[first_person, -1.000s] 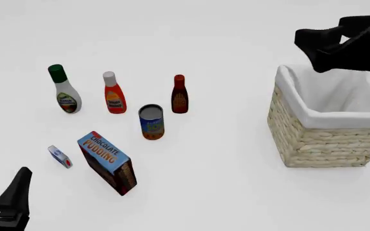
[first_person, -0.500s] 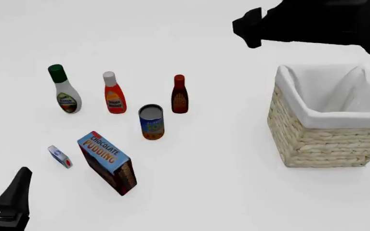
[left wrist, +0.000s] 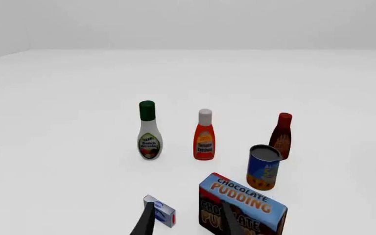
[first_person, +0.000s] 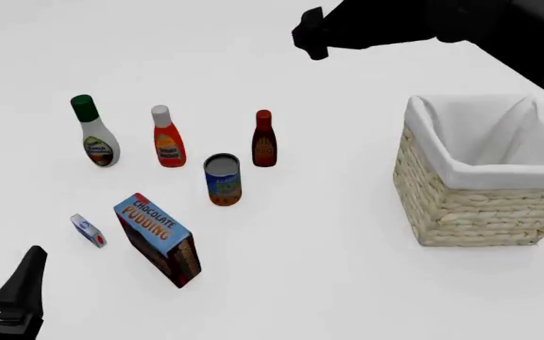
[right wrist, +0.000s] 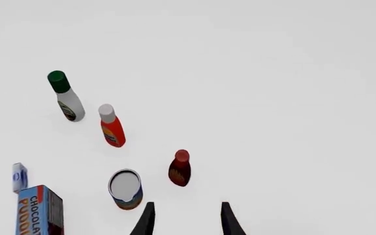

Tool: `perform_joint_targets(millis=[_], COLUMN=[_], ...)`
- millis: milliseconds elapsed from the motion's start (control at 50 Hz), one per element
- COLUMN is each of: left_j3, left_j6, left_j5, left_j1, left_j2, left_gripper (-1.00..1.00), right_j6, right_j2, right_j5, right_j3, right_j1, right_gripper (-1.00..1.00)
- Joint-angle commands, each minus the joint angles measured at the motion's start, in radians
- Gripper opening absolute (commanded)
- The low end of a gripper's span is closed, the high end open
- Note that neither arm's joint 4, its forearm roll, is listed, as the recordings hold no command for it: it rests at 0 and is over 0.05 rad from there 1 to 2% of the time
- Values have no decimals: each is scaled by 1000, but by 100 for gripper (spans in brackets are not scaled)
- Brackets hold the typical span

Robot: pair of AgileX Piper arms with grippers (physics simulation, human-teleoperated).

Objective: Pick the bbq sauce and place it in the basket.

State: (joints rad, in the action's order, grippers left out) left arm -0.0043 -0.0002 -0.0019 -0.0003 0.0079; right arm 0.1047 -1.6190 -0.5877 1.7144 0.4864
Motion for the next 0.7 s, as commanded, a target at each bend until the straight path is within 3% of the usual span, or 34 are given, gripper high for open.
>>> perform_joint_targets(millis=[20,240,700], left_j3=[0,0,0], left_j6=[0,1,0], left_j5=[0,0,0], left_j1=[-1,-2,0], left_j2=[1,3,0], left_gripper=[100,100,100], right_j6=[13,24,-35], right_j2=[-135,-262,-561], right_j5=[-51,-102,-211], right_j3=[152,320,677], right_j1=[11,25,21], right_gripper=[100,100,100])
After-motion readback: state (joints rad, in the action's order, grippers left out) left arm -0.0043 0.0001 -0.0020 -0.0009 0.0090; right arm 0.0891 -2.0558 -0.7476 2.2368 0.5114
